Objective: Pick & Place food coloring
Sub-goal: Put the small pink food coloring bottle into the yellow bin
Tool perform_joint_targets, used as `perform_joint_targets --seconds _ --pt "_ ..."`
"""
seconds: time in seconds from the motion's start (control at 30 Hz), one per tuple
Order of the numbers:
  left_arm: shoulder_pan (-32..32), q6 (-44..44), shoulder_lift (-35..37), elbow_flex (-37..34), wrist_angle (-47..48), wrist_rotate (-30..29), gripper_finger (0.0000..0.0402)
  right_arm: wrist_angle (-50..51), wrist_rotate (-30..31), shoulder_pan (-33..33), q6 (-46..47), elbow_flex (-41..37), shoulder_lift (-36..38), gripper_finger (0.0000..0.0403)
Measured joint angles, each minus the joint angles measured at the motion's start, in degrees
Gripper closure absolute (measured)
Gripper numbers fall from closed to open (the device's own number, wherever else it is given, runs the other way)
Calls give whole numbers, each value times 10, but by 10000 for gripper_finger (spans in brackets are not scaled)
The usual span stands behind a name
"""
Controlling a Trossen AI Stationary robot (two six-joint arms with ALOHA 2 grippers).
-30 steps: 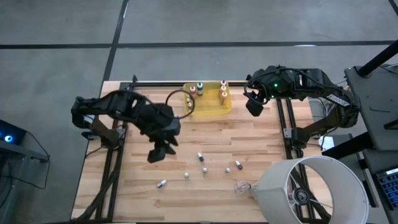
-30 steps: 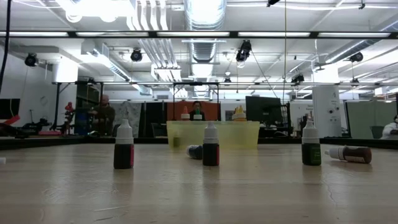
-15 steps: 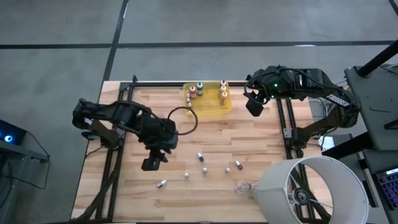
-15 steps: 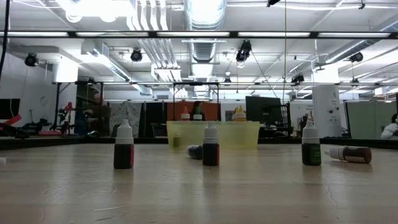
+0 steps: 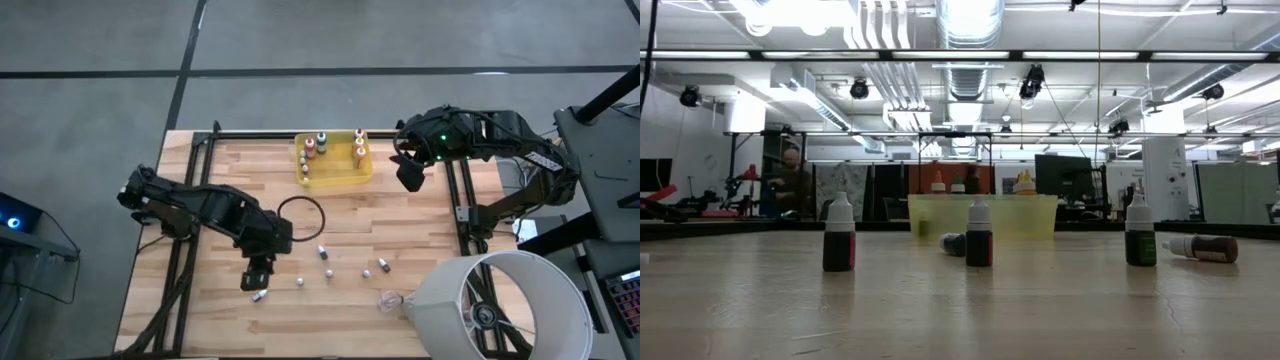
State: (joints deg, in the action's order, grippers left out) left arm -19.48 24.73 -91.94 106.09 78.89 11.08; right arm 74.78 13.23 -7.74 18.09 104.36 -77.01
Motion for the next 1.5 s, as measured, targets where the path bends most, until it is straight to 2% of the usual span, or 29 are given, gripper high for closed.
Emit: perform_joint_targets --seconds 0.23,0.77,0.97,1.27,1.5 --pt "-13 24 -28 -20 -41 -17 257 1 -17 0 -18 -2 0 239" --pt "-14 25 -126 -23 -58 -42 257 48 -17 0 -32 -3 0 239" --pt "-14 27 -160 -23 -61 -73 257 54 -17 0 -33 -3 0 239" --pt "-17 28 -207 -23 -69 -73 257 54 -17 0 -35 -3 0 239" --pt "-23 50 -216 -27 -82 -77 257 55 -17 0 -47 -3 0 239"
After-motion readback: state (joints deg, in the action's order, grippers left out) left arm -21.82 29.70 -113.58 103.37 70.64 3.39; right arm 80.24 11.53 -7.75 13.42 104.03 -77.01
